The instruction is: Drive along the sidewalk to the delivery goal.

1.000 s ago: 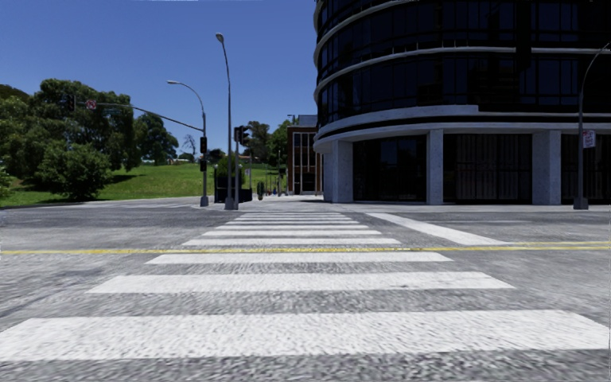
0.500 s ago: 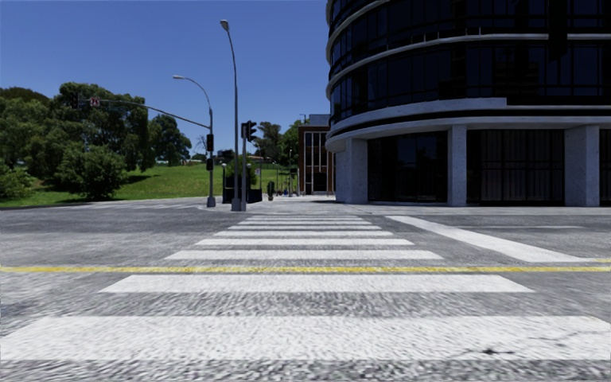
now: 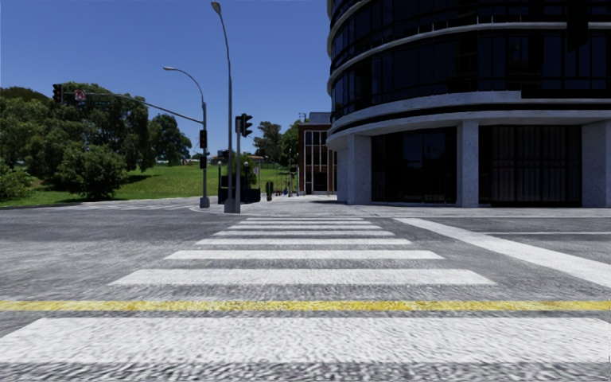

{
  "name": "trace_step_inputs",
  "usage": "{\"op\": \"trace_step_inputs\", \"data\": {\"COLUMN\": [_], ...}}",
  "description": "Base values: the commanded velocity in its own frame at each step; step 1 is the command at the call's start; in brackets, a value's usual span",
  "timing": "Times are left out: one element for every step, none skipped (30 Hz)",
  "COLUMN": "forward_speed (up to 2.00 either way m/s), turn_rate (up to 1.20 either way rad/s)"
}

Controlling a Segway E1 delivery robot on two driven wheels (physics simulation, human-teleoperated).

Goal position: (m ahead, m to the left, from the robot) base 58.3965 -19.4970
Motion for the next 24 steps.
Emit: {"op": "trace_step_inputs", "data": {"forward_speed": [2.0, 2.0, 2.0, 2.0, 2.0, 2.0, 2.0, 2.0, 2.0, 2.0, 2.0, 2.0, 2.0, 2.0, 2.0, 2.0, 2.0, 2.0, 2.0, 2.0, 2.0, 2.0, 2.0, 2.0], "turn_rate": [0.0, 0.0, 0.0, 0.0, 0.0, 0.0, 0.0, 0.0, 0.0, 0.0, 0.0, 0.0, 0.0, 0.0, 0.1, 0.1, 0.23, 0.29, 0.3, 0.3, 0.3, 0.31, 0.31, 0.28]}}
